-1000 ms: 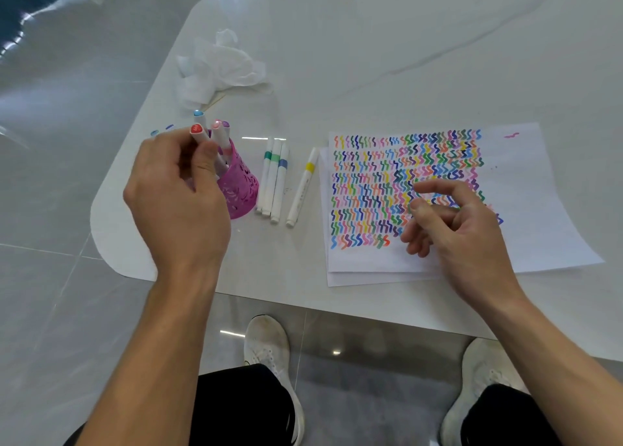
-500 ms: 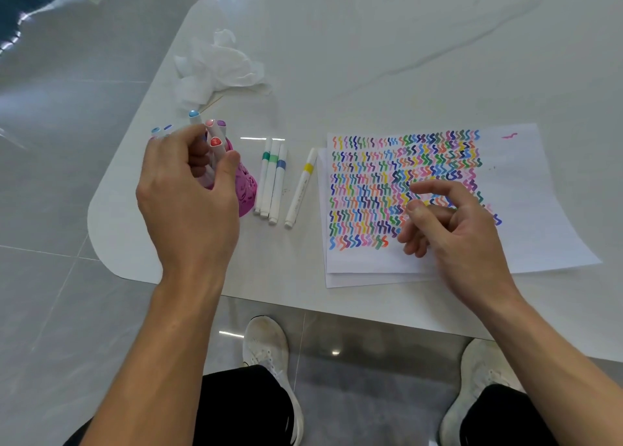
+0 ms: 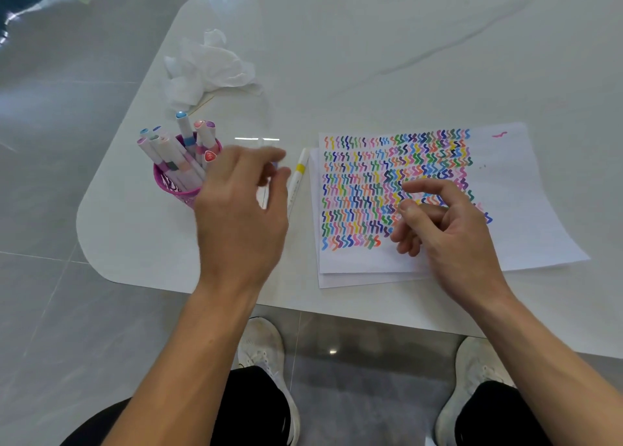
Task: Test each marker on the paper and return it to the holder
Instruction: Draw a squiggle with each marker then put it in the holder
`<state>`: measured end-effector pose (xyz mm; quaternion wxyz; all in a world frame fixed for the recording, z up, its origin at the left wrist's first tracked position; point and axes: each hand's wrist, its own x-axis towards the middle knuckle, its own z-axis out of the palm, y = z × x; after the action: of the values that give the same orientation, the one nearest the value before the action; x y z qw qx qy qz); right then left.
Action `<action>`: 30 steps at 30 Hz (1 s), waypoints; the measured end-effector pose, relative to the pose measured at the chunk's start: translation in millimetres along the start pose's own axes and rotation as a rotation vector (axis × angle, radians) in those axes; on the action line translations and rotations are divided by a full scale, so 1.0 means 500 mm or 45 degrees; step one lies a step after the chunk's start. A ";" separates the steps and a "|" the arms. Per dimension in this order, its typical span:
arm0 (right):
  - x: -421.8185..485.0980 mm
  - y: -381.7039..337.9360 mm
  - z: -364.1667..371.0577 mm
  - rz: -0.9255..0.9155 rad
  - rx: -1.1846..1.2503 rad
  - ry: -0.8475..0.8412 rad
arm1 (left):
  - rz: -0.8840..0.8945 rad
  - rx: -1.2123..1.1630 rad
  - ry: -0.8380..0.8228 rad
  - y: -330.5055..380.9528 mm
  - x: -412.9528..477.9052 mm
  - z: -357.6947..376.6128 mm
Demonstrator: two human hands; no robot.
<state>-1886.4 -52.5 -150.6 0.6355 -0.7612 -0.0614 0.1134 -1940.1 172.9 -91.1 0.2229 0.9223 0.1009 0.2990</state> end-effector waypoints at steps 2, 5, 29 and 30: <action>-0.001 0.000 0.000 -0.003 -0.004 -0.005 | -0.101 0.015 -0.200 0.006 -0.007 0.015; -0.001 0.000 -0.001 -0.004 0.000 -0.010 | -0.284 0.088 -0.361 0.005 -0.019 0.039; -0.003 -0.001 0.002 -0.059 -0.045 -0.062 | -0.243 -0.240 -0.533 0.053 -0.040 0.075; -0.004 -0.003 0.003 -0.059 -0.039 -0.055 | -0.228 -0.318 -0.568 0.061 -0.045 0.078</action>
<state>-1888.6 -51.0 -149.4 0.6248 -0.7666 -0.0944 0.1140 -1933.4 125.5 -116.2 0.3771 0.9182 0.0929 0.0777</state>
